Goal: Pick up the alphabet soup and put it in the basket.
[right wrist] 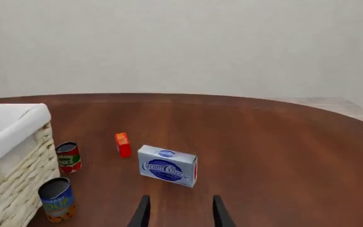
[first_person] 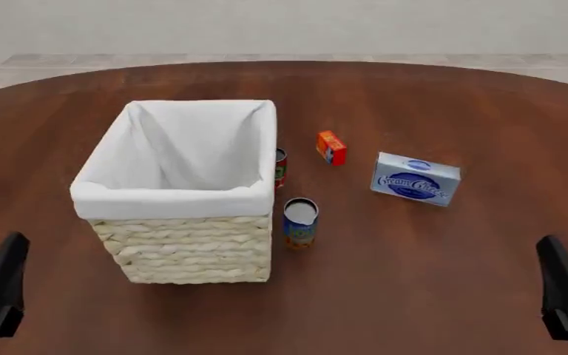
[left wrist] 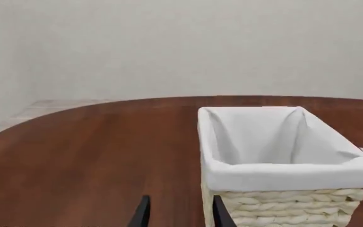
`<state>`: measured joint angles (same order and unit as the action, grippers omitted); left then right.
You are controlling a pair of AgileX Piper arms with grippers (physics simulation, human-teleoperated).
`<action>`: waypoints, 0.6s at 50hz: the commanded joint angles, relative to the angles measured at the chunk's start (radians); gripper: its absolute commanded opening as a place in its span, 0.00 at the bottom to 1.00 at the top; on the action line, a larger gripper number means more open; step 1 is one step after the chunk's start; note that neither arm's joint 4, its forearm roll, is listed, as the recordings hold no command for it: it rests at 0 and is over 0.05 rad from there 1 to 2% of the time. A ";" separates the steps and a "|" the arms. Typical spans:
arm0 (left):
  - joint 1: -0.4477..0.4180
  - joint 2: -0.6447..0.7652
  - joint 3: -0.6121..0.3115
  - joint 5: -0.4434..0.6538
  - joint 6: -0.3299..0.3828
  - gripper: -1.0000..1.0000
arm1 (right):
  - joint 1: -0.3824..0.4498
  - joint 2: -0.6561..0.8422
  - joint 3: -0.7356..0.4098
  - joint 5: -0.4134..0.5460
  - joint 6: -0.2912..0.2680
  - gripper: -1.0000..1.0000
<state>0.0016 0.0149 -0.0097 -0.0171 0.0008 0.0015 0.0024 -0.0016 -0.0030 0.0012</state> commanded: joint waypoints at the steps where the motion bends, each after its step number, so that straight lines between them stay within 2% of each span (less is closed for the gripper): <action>1: -0.004 -0.010 0.003 0.017 0.000 1.00 | -0.001 0.004 -0.003 0.000 -0.003 1.00; 18: -0.001 -0.014 -0.005 0.024 0.002 1.00 | 0.006 0.002 -0.003 -0.001 -0.002 1.00; 30: -0.001 -0.014 -0.005 0.023 0.000 1.00 | 0.024 0.000 -0.003 -0.005 -0.024 1.00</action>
<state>0.0002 0.0019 -0.0139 0.0052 0.0013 0.0137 0.0041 -0.0043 -0.0048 -0.0093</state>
